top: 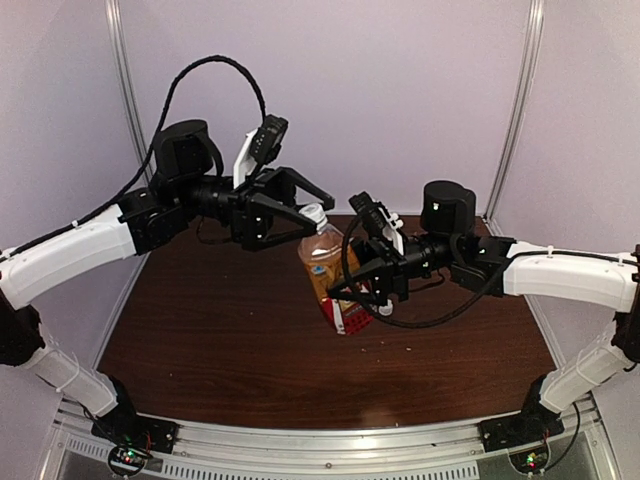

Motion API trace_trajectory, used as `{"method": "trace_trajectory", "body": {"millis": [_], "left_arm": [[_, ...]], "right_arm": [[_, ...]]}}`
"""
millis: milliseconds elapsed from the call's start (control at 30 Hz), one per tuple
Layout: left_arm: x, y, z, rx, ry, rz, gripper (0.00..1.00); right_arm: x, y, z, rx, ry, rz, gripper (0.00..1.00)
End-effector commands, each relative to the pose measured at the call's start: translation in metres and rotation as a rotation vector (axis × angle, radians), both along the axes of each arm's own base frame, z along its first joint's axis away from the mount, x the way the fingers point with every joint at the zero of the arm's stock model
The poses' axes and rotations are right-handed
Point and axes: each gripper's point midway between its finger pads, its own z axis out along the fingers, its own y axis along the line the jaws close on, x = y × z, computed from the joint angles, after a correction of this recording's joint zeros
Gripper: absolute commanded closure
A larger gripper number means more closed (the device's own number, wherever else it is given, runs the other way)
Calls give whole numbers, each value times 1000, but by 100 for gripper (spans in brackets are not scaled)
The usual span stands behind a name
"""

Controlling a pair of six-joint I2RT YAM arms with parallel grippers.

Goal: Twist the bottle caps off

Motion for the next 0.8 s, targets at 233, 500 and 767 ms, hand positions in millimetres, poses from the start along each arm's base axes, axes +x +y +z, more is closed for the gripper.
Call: {"method": "trace_trajectory", "body": {"millis": [233, 500, 767], "left_arm": [[-1, 2, 22, -88, -1, -78, 41], [0, 1, 13, -72, 17, -88, 47], [3, -2, 3, -53, 26, -82, 45]], "right_arm": [[-3, -2, -1, 14, -4, 25, 56], [-2, -2, -2, 9, -10, 9, 56], [-2, -4, 0, 10, -14, 2, 56]]}}
